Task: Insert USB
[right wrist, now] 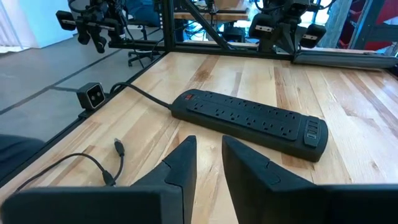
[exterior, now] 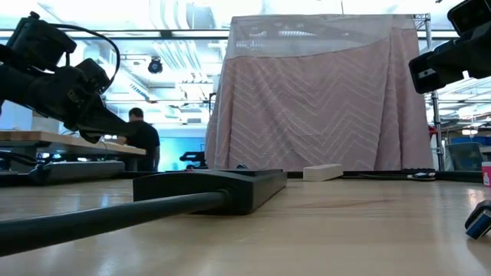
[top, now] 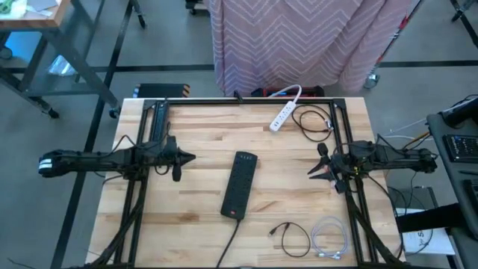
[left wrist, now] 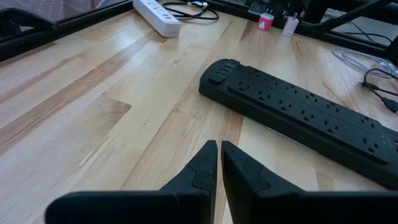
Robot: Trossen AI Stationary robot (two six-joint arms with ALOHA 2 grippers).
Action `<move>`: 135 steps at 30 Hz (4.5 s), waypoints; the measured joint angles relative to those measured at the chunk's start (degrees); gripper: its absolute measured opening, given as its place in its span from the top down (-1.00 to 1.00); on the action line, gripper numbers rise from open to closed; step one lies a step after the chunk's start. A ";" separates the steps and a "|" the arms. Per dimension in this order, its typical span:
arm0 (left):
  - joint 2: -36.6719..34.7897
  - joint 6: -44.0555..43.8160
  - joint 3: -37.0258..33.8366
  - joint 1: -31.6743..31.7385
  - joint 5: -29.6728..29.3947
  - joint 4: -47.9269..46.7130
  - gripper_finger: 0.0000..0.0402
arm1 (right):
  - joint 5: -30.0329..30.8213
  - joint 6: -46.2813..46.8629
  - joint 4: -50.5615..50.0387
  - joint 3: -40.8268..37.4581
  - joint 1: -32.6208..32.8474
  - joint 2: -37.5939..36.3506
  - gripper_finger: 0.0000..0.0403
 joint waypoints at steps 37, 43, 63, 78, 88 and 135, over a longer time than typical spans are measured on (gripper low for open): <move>0.00 0.00 0.01 0.01 0.00 -0.01 0.96 | 0.00 -0.01 -0.01 -0.01 0.01 0.01 0.67; 0.00 0.00 0.01 0.01 0.00 -0.02 0.96 | 0.00 0.01 -0.01 0.00 0.01 0.01 0.63; 0.00 0.00 -0.01 0.00 0.00 0.00 0.96 | 4.81 4.98 3.04 -0.02 -0.01 0.00 0.79; 0.00 0.00 0.00 0.00 0.00 0.02 0.96 | 15.19 12.14 15.44 -0.16 -0.01 0.27 0.69; 0.00 0.00 -0.01 -0.01 0.00 0.02 0.96 | 21.60 26.03 41.54 -3.43 -0.01 13.49 0.64; 0.00 0.00 0.01 -0.01 0.00 0.02 0.96 | 28.92 23.10 -0.98 48.20 37.61 102.36 0.35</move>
